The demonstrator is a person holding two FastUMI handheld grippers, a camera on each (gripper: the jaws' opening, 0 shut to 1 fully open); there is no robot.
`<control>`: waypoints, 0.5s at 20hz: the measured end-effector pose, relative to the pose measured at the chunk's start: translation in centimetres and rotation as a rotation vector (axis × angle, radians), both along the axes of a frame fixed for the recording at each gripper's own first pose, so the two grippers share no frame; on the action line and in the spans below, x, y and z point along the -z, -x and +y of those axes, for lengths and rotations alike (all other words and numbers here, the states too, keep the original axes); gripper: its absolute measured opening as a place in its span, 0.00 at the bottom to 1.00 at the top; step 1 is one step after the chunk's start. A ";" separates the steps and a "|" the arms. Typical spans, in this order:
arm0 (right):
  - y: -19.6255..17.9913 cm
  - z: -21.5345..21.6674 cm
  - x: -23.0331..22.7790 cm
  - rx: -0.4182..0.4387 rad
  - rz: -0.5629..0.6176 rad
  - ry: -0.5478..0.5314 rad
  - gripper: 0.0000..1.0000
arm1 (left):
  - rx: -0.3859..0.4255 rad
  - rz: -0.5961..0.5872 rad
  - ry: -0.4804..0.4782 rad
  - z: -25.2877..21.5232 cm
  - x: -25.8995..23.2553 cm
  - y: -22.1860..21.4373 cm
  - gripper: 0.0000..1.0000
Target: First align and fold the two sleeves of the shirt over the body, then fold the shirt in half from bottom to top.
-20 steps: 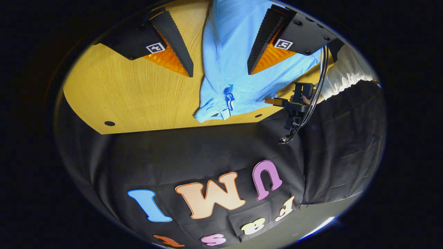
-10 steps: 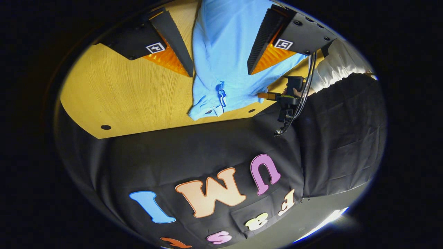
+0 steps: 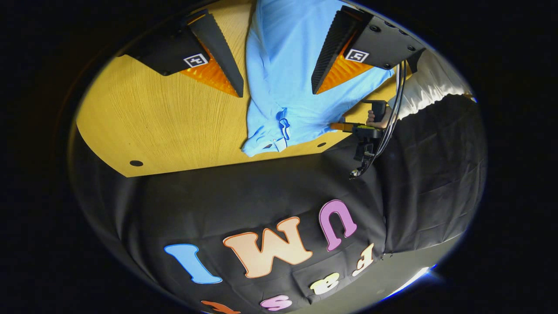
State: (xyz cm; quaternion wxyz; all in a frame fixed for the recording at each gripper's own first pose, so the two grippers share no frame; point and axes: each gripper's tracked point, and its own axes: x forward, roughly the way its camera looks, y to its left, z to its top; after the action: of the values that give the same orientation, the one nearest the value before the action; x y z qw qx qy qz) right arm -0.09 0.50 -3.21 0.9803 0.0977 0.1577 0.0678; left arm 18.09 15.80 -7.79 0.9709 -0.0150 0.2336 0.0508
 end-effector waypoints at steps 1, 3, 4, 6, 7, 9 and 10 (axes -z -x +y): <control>0.0 0.1 0.2 -0.003 0.007 0.002 0.94 | -0.002 -0.013 0.008 -0.2 -0.4 0.0 0.03; 0.0 0.1 0.4 -0.006 0.015 0.007 0.98 | 0.002 -0.074 0.033 -0.9 -1.9 -0.2 0.01; 0.0 0.1 0.6 -0.005 0.018 0.010 0.98 | 0.009 -0.095 0.033 -1.2 -2.7 -0.3 0.00; 0.0 -0.1 0.8 -0.002 0.020 0.012 0.98 | 0.028 -0.115 0.020 -2.2 -4.3 -0.1 0.00; -0.2 -0.1 0.8 -0.002 0.021 0.012 0.98 | 0.048 -0.135 0.027 -3.3 -5.4 -0.2 0.00; -0.1 -0.1 1.0 0.000 0.026 0.016 0.98 | 0.101 -0.170 0.039 -6.1 -7.6 -0.4 0.00; 0.0 -0.1 1.0 0.002 0.027 0.019 0.98 | 0.128 -0.190 0.038 -7.7 -8.5 -0.6 0.00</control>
State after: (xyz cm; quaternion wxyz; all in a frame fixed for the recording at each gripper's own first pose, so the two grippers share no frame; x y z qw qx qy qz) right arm -0.10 0.37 -4.25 0.9790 0.0893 0.1717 0.0641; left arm 18.64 8.07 0.72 0.9895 -0.0230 0.1419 -0.0176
